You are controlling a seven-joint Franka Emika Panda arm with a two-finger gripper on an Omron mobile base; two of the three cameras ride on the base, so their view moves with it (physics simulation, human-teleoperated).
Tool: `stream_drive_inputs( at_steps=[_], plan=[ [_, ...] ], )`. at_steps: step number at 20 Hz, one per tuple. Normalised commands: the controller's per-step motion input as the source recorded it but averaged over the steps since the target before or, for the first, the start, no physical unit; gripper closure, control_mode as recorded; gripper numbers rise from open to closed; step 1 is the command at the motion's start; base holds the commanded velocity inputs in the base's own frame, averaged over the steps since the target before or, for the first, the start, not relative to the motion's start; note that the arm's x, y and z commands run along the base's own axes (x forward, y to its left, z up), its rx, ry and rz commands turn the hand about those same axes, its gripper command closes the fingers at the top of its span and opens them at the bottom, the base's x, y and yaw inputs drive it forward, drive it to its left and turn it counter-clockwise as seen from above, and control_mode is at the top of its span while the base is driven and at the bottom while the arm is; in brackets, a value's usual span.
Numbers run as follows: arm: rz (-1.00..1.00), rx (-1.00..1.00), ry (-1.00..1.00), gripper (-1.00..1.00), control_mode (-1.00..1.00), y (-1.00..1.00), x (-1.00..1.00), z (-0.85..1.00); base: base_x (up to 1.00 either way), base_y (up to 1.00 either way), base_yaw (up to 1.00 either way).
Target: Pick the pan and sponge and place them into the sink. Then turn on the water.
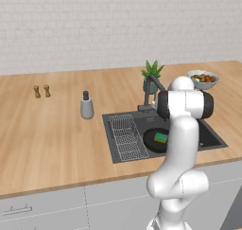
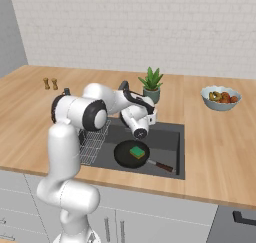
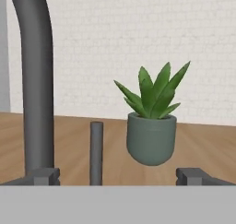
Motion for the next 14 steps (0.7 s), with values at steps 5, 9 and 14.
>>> stream_drive_inputs(
  at_steps=[5, 9, 14],
  plan=[
    [0.00, 0.00, 0.00, -1.00, -1.00, 0.00, 0.10, -0.09, 0.00, 0.00, 0.00],
    [0.00, 0.00, 0.00, -1.00, -1.00, 0.00, 0.12, -0.08, 0.00, 0.00, 0.00],
    [0.00, 0.00, 0.00, -1.00, -1.00, 0.00, 0.13, -0.04, 0.00, 0.00, 0.00]
  ],
)
